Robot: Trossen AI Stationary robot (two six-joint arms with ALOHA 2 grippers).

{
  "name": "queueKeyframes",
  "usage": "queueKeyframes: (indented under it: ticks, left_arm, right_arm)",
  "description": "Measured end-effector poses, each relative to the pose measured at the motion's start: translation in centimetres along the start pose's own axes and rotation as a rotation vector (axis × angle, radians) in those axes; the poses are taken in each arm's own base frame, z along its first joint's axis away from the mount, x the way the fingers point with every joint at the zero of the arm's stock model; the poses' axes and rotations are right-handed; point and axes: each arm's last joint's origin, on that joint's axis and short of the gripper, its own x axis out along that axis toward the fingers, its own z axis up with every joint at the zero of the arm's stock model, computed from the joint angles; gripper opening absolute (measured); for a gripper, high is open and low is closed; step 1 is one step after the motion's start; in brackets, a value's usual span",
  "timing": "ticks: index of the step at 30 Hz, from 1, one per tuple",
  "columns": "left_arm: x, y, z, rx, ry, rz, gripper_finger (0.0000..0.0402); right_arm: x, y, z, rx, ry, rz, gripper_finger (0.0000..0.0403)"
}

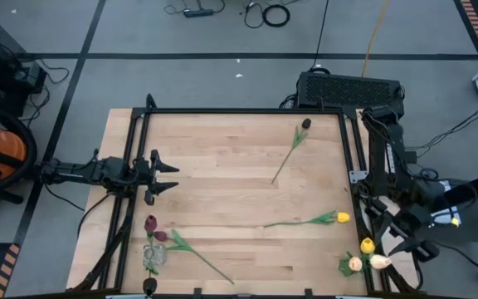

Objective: Sort flowers into vase by color
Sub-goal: Put the black tulip into the transparent vase

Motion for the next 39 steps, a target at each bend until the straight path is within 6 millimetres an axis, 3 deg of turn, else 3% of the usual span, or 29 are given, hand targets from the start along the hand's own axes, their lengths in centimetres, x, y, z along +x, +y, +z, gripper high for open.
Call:
queueKeyframes:
  ticks: [10, 15, 21, 31, 35, 39]
  left_arm:
    - [0.0, 0.0, 0.0, 0.000, 0.000, 0.001, 0.0232]
    - [0.0, 0.0, 0.0, 0.000, 0.000, 0.001, 0.0232]
    - [0.0, 0.0, 0.0, 0.000, 0.000, 0.000, 0.0232]
    - [0.0, 0.0, 0.0, 0.000, 0.000, 0.000, 0.0232]
    - [0.0, 0.0, 0.0, 0.000, 0.000, 0.000, 0.0232]
    - [0.0, 0.0, 0.0, 0.000, 0.000, 0.000, 0.0232]
  right_arm:
    - [-0.4, -1.6, 2.7, 0.027, -0.138, -0.059, 0.0183]
    - [0.2, -1.7, 4.2, -0.073, -0.077, -0.180, 0.0183]
    - [2.5, -1.6, 7.7, -0.281, 0.039, -0.387, 0.0183]
    - [6.0, -2.7, 16.5, -0.315, 0.016, -0.650, 0.0182]
    - [7.7, -2.8, 18.4, -0.350, 0.078, -0.815, 0.0174]
    - [10.0, -2.9, 18.6, -0.405, 0.175, -1.021, 0.0157]
